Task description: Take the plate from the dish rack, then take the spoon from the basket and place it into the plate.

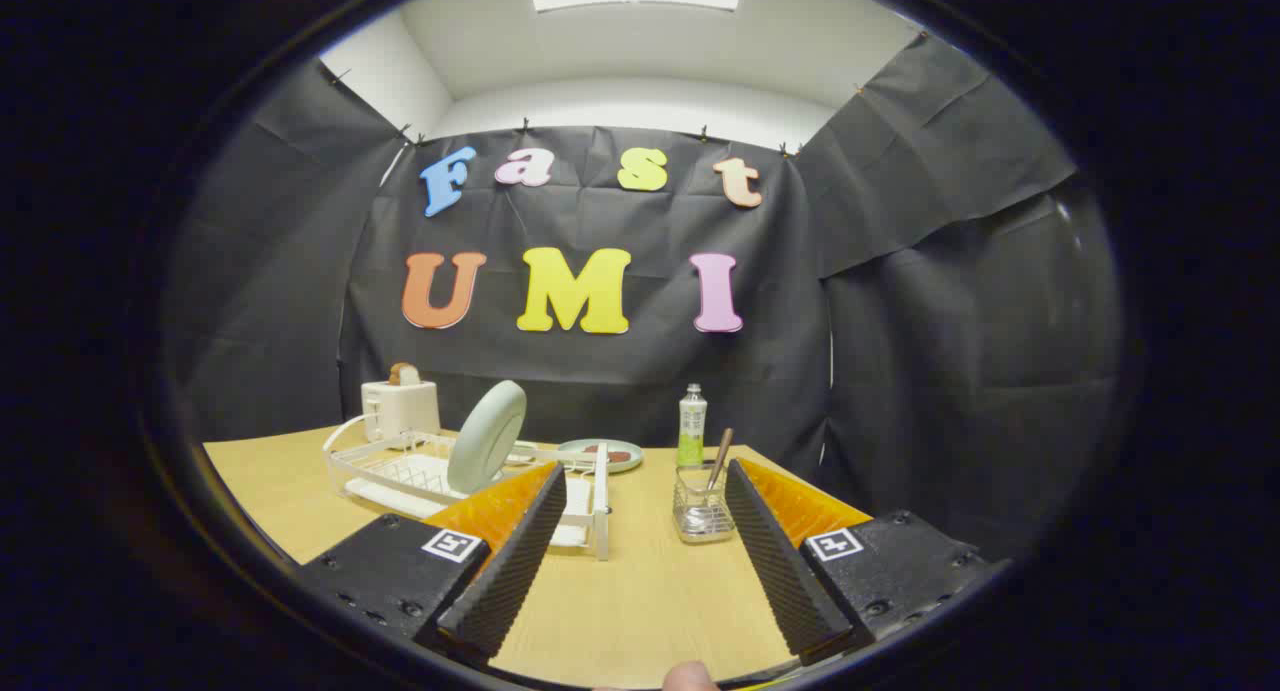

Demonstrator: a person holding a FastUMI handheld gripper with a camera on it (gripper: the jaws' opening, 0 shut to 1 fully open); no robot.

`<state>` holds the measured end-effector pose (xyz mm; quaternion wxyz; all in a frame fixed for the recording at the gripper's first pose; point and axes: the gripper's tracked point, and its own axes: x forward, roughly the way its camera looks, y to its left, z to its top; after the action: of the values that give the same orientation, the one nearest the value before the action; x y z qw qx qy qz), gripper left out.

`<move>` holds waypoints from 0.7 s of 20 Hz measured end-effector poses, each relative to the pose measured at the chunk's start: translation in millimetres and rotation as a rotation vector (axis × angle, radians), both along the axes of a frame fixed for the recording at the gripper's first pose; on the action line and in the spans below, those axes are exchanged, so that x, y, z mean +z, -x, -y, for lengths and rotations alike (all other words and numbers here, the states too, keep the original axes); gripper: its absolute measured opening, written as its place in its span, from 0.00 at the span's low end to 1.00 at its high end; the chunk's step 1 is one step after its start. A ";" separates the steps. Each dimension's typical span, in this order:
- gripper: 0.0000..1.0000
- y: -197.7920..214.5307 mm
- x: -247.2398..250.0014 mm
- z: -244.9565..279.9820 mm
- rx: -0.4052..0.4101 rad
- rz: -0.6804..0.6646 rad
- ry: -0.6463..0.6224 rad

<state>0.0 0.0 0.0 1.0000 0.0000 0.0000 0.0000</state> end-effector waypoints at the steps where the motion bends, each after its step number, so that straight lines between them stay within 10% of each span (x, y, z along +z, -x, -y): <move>1: 1.00 -0.3 -0.9 -0.3 0.000 0.000 -0.004; 14: 1.00 2.1 0.6 1.6 -0.024 0.013 -0.008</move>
<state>-2.1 -1.6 0.6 0.9999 0.0038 -0.0066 -0.0119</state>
